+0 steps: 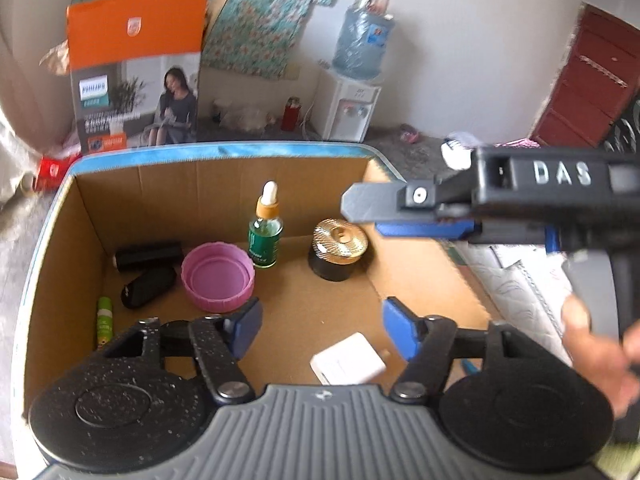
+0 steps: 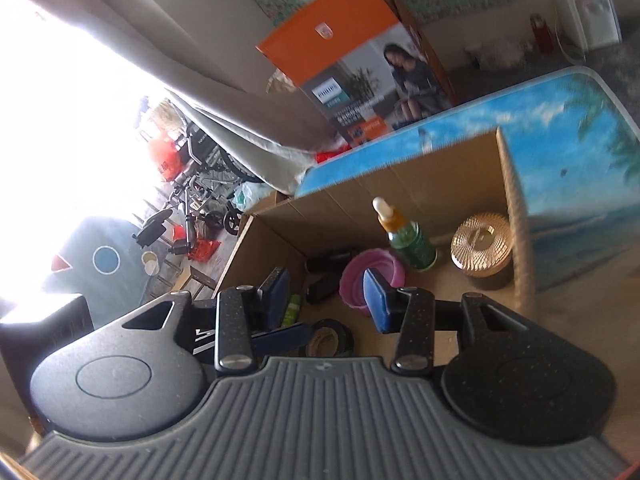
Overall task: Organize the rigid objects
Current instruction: 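Carry the white plug into the box and open the right gripper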
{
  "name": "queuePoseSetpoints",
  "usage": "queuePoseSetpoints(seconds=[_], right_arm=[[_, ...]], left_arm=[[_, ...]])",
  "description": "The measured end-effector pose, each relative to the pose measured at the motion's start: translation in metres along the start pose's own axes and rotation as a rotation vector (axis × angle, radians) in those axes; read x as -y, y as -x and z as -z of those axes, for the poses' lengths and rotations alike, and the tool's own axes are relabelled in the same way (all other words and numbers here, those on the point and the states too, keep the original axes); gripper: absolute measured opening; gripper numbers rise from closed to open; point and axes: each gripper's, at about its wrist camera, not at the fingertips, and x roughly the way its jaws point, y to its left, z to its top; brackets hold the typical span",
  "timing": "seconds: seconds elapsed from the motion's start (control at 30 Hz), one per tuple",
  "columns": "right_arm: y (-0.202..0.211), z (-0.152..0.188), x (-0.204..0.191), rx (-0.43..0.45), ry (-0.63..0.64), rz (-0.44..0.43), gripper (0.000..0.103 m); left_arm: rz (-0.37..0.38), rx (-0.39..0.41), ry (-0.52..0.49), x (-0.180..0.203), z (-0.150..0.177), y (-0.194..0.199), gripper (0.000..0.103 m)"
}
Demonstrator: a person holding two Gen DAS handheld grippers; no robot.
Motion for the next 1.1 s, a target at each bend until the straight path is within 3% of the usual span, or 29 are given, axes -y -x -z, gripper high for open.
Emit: queuePoseSetpoints(seconds=[0.1, 0.2, 0.3, 0.47, 0.57, 0.7, 1.0, 1.07, 1.1], right_arm=[[0.015, -0.009, -0.016, -0.03, 0.075, 0.021, 0.049], [0.016, -0.018, -0.033, -0.106, 0.145, 0.047, 0.057], [-0.004, -0.022, -0.041, -0.246, 0.2, 0.091, 0.063], [-0.057, -0.016, -0.04, -0.51, 0.202, 0.194, 0.064], [-0.086, -0.014, -0.035, -0.62, 0.204, 0.284, 0.064], [-0.118, -0.014, -0.022, -0.74, 0.188, 0.397, 0.074], [-0.161, 0.011, -0.014, -0.969, 0.226, 0.523, 0.074], [-0.161, 0.017, -0.015, -0.99, 0.248, 0.529, 0.071], [-0.16, 0.019, -0.017, -0.995, 0.261, 0.527, 0.062]], left_arm=[[0.021, 0.042, -0.032, 0.001, 0.01, 0.029, 0.088], [0.002, 0.078, -0.054, -0.008, 0.021, 0.056, 0.094], [-0.025, 0.098, -0.042, -0.026, 0.031, 0.081, 0.096], [-0.058, 0.152, -0.022, -0.056, 0.045, 0.113, 0.097], [-0.066, 0.177, -0.018, -0.066, 0.05, 0.122, 0.097], [-0.065, 0.201, -0.015, -0.076, 0.055, 0.126, 0.097], [-0.044, 0.206, 0.007, -0.089, 0.056, 0.117, 0.097], [-0.04, 0.202, 0.013, -0.091, 0.057, 0.114, 0.097], [-0.039, 0.2, 0.017, -0.092, 0.058, 0.113, 0.097]])
